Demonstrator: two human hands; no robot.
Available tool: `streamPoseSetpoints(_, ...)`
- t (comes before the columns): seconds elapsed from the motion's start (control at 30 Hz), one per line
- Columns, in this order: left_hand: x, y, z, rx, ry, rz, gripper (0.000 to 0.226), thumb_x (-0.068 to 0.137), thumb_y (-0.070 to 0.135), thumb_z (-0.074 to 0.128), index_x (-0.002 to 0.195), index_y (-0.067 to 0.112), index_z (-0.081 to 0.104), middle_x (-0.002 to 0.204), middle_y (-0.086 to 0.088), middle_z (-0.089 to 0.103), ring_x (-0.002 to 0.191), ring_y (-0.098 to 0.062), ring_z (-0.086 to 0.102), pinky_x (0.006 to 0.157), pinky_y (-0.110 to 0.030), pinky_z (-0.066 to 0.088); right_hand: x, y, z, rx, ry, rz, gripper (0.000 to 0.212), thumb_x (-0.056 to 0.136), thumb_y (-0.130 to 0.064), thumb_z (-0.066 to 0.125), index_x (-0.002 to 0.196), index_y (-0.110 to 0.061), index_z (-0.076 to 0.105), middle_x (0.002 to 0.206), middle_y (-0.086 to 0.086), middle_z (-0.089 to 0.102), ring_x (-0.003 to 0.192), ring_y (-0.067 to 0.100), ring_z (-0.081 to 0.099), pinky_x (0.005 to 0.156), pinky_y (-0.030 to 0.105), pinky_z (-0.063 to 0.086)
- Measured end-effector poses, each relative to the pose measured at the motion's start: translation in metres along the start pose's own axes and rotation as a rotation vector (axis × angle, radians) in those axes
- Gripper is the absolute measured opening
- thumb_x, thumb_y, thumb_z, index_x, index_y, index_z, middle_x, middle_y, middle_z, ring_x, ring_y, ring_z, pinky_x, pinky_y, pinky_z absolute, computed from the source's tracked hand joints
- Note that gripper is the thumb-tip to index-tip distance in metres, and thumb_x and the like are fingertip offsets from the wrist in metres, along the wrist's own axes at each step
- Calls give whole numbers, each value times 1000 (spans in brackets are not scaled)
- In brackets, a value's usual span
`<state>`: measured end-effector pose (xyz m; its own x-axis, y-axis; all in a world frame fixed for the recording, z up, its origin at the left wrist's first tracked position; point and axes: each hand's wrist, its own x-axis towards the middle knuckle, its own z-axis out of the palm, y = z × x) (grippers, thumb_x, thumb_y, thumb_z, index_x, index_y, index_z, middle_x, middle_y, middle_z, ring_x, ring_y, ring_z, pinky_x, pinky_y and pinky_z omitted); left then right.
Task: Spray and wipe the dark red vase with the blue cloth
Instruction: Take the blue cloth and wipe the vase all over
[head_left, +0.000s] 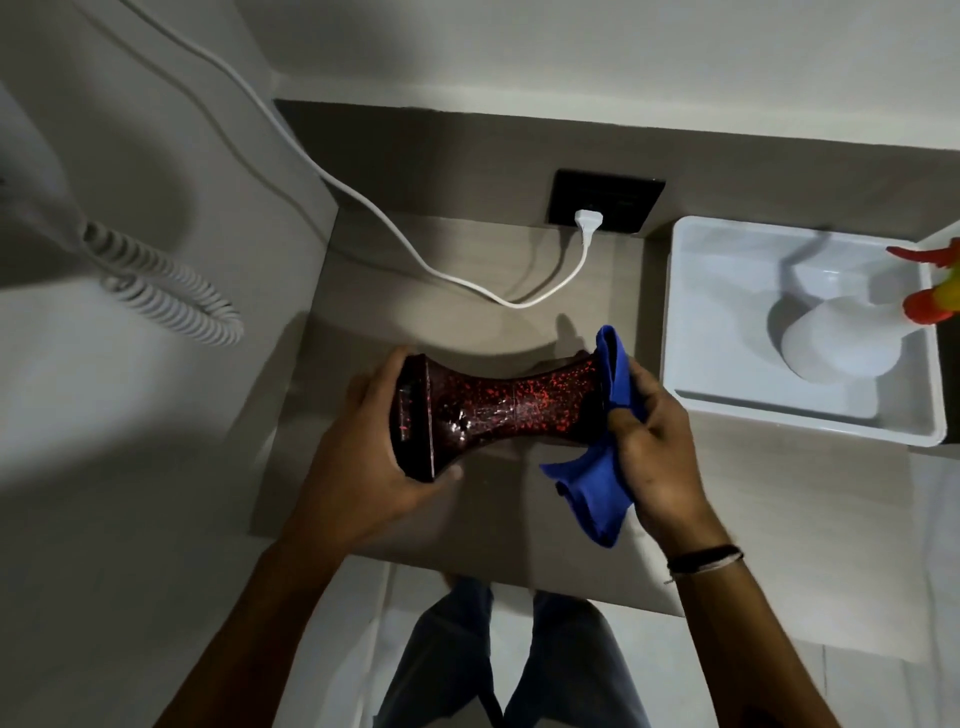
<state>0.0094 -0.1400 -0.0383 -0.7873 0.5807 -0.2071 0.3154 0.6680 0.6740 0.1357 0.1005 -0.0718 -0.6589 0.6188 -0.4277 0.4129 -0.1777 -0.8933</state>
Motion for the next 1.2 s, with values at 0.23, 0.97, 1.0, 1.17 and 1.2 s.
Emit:
streamPoseSetpoints(0.23,8,12,12,49,102,109,80,63,51,76,137,32,51,132,19,58,118,-5,57,103,-18,42,-81,12,72,-623,-242,-763,98,83,15,43,172,-10,10,181,15,7,168,38,10,136,53,21)
streamPoseSetpoints(0.97,5,22,8,134,79,-17,95,58,55,75,143,17,54,139,-7,62,124,-29,61,100,-44,52,-71,29,83,-763,-138,-773,103,85,11,51,172,-13,2,182,15,-1,169,37,0,137,56,11)
streamPoseSetpoints(1.0,3,22,7,132,90,-15,91,63,52,72,143,14,56,140,-9,63,125,-29,60,105,-45,51,-78,28,95,-699,-194,-813,97,88,5,48,172,-12,2,182,14,-1,169,38,1,138,53,6)
streamPoseSetpoints(1.17,-4,20,-1,176,63,-112,120,50,26,103,153,4,48,144,-19,56,131,-38,57,102,-44,48,-42,40,39,-863,-155,-558,104,80,25,51,168,-14,11,179,9,-3,167,35,-7,137,59,7)
streamPoseSetpoints(1.2,-3,22,-1,180,59,-103,121,49,26,104,154,5,47,144,-18,56,130,-38,57,101,-44,49,-38,39,31,-850,-124,-489,105,78,27,53,168,-11,15,179,10,-1,167,35,-7,136,61,8)
